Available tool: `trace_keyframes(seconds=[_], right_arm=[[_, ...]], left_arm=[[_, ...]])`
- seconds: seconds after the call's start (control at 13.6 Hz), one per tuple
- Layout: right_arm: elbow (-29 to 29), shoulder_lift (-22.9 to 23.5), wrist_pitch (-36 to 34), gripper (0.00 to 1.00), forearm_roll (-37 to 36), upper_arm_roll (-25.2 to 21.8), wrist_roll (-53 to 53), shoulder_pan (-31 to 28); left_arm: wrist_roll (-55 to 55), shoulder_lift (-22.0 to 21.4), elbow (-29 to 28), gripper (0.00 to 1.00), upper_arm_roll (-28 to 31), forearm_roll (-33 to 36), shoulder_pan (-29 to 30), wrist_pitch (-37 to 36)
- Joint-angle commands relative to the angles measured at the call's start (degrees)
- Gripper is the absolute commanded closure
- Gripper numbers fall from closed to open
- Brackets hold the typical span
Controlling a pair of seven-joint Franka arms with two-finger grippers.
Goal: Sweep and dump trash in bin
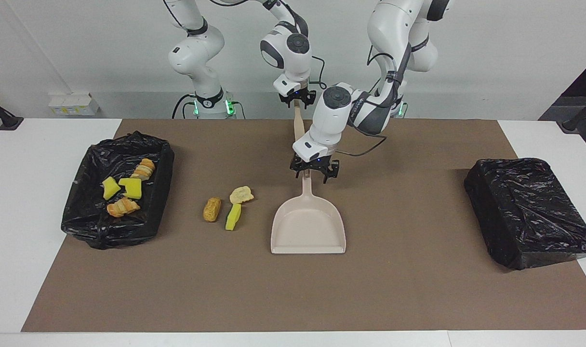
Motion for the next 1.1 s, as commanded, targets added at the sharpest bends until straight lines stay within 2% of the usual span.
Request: trace_keyframes(seconds=[0.0,0.07,0.15,0.29,0.37,0.44,0.81,1.03], right_arm=[[-0.5,0.0,1.0,0.8,1.0,-0.1,0.8,0.2],[-0.4,0.2,1.0,1.0,1.0,-0.1,0.5,0.1],[0.1,0.7,0.8,1.0,1.0,-0.1,0.6,0.0],[1.7,1.4,0.1,1.0,1.0,-0.3,0.5,-0.7],[1.7,0.6,-0.5,1.0,1.0,-0.5,0.0,-2.2],[1.7,-1.0,-4.0,1.0,1.0,-0.5,-1.7,-4.3],[1.7,-9.6,-15.8,1.0,-2.0,-0.8,-12.0,-17.6],[5.5,-9.6,-20.4,1.0,-7.6,-0.7,-18.7,-26.7]], left_arm=[[-0.2,0.1,-1.0,0.54,1.1,0.5,-1.3,2.4],[0.4,0.1,-1.0,0.86,1.0,0.6,-1.1,2.0],[1.7,0.1,-0.9,1.0,1.1,0.7,-0.9,1.4],[5.9,-0.6,-0.4,1.0,1.3,0.7,-0.4,-2.5],[9.2,-1.4,-0.4,1.0,1.6,0.7,-0.2,-5.3],[13.9,-2.3,-0.5,1.0,1.8,0.8,1.1,-8.6],[34.2,-8.1,-0.5,1.0,1.8,0.8,8.0,-19.9],[45.2,-9.7,-0.8,1.0,1.8,4.9,10.1,-22.5]])
